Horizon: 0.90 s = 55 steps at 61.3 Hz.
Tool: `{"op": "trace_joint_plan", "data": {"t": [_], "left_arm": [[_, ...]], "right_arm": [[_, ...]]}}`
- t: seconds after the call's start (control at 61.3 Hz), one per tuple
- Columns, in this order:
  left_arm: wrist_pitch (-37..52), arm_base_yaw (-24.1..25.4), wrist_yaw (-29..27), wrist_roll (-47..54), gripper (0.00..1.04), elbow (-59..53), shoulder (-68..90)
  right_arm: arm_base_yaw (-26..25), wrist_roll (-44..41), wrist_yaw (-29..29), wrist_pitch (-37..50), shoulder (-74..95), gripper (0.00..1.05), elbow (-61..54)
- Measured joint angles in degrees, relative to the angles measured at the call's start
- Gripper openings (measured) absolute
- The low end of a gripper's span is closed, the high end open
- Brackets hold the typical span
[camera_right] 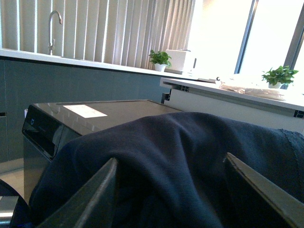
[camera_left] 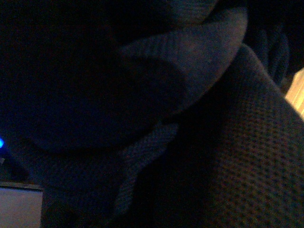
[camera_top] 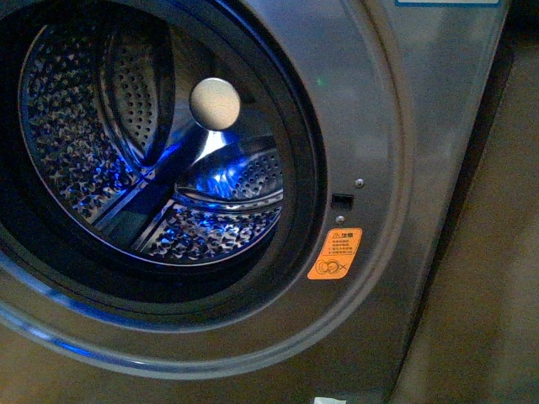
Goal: Put clothes into washing machine
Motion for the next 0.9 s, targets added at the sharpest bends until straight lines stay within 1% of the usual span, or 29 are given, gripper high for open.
{"op": "trace_joint_plan", "data": {"t": [0.033,0.082,0.114,0.147,0.163,0.18,0.212,0.245,0.473,0.522,0.539,0.555,0.571,0.588,0.62,0.637,0.669,0.702,0.783,0.898], "left_arm": [[-0.13,0.79,0.55,-0.46,0.16,-0.66,-0.44],[1.14,3.85,2.78,-1.86,0.13,-0.94,0.04],[2.29,5.86,4.22,-2.64,0.13,-0.59,0.9],[2.56,7.04,4.55,-3.17,0.12,-0.48,1.25],[2.62,8.63,4.76,-3.85,0.12,-0.61,1.6],[2.62,9.53,5.01,-4.17,0.12,-0.81,1.79],[2.75,10.71,5.86,-4.96,0.12,-1.46,1.81],[2.6,11.13,5.42,-5.35,0.12,-1.95,1.36],[1.95,10.93,5.38,-5.18,0.12,-2.6,0.81],[2.29,12.59,8.61,-5.64,0.12,-6.38,-1.97],[2.34,13.57,10.88,-6.23,0.12,-8.83,-3.69],[2.43,15.65,14.03,-7.15,0.12,-12.94,-6.51],[2.47,16.46,15.12,-7.52,0.12,-14.23,-7.37],[2.62,18.36,17.51,-8.28,0.12,-16.72,-9.03],[2.8,20.35,19.82,-9.05,0.12,-18.84,-10.47],[3.06,22.29,21.99,-9.86,0.12,-20.61,-11.65],[3.69,24.9,24.87,-10.8,0.12,-22.8,-13.18],[4.37,26.88,26.84,-11.41,0.12,-24.76,-14.58],[5.29,29.66,29.03,-12.52,0.12,-28.57,-17.99],[5.27,29.77,33.79,-12.46,0.12,-32.13,-22.8]], "right_arm": [[0.0,0.0,0.0,0.0,0.0,0.74,0.0],[0.0,0.02,0.02,0.0,0.0,0.82,0.0],[0.0,0.02,0.02,0.0,0.0,0.86,0.0],[0.0,0.0,0.04,0.0,0.0,0.91,0.0],[0.0,0.02,-0.07,0.0,0.0,0.96,0.0],[0.09,0.04,-0.15,0.0,0.0,0.99,0.0],[0.15,0.07,-0.22,0.0,-0.07,0.98,0.0],[0.11,0.02,-0.13,0.0,-0.07,0.97,0.0],[0.11,0.04,-0.09,0.0,-0.11,0.97,0.02],[0.13,0.04,-0.11,0.0,-0.11,0.97,0.02],[0.17,0.04,-0.22,0.0,-0.11,0.97,0.02],[0.22,0.13,0.24,0.17,-0.13,0.97,0.0],[0.39,0.31,1.01,0.66,-0.22,0.97,-0.17],[0.74,0.7,3.48,2.27,-0.61,0.97,-1.05],[0.85,1.14,5.81,4.09,-1.14,0.97,-2.1],[0.85,1.51,7.8,5.62,-1.84,0.97,-3.45],[0.85,1.77,10.05,7.52,-3.19,0.97,-5.86],[0.85,1.97,10.32,8.9,-4.74,0.97,-8.52],[0.66,3.08,9.77,10.58,-8.46,0.97,-14.88],[-0.28,4.5,9.2,12.63,-13.09,0.97,-23.74]]}}
